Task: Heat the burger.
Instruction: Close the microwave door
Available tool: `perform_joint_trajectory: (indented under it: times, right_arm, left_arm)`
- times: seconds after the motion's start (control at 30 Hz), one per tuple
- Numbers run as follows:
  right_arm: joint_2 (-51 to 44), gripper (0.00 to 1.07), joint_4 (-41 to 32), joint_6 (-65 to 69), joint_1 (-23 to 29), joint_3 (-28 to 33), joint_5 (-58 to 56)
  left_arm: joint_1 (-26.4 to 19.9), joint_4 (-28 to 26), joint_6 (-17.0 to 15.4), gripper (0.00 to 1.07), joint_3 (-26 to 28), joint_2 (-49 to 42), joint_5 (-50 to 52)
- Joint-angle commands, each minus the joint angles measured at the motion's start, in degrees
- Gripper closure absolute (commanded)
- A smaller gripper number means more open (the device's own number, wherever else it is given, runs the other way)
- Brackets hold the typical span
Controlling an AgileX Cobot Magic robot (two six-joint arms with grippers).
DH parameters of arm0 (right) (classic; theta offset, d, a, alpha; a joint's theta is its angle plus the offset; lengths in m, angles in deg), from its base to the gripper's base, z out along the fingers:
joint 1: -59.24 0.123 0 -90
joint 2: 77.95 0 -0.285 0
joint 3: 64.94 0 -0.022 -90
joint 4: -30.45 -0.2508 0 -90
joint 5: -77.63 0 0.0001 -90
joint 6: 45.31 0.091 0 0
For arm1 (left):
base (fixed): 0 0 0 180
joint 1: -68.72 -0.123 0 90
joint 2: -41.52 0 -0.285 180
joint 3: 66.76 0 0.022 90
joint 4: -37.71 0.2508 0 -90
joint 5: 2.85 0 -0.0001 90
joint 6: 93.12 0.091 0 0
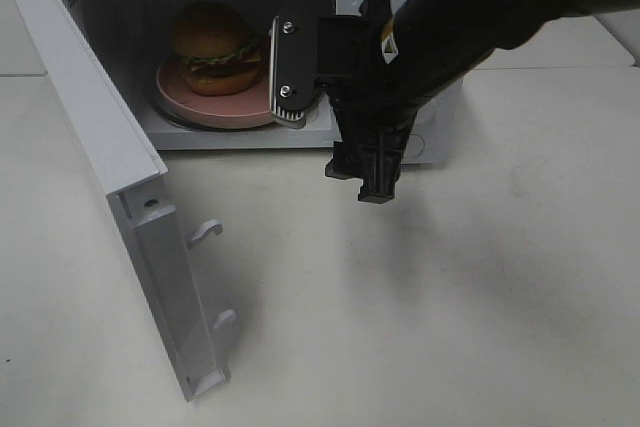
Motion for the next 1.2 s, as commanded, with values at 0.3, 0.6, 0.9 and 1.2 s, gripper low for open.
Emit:
perform_joint_trajectory:
  times: [0.3, 0.6, 0.9, 1.2]
  right_arm:
    - [-13.41, 0.31, 0.17, 15.13, 0.06, 11.69, -1.15]
    - [-24.69, 0.31, 0.17, 33.86, 0.06, 16.33, -11.80]
    - [-32.37, 0.31, 0.17, 49.05, 0.11, 16.33, -28.65]
    - [-40.51, 0.31, -2.01, 50.31, 0.11, 16.33, -42.28]
  left_arm:
    - [0.06, -0.29, -0.17, 0.06, -0.11, -1.03, 0.11]
    - [0.06, -0.29, -0.17, 0.06, -0.11, -1.03, 0.11]
    - [0.06, -0.29, -0.17, 0.06, -0.11, -1.03, 0.11]
    - [0.06, -0.29, -0.17, 0.06, -0.11, -1.03, 0.11]
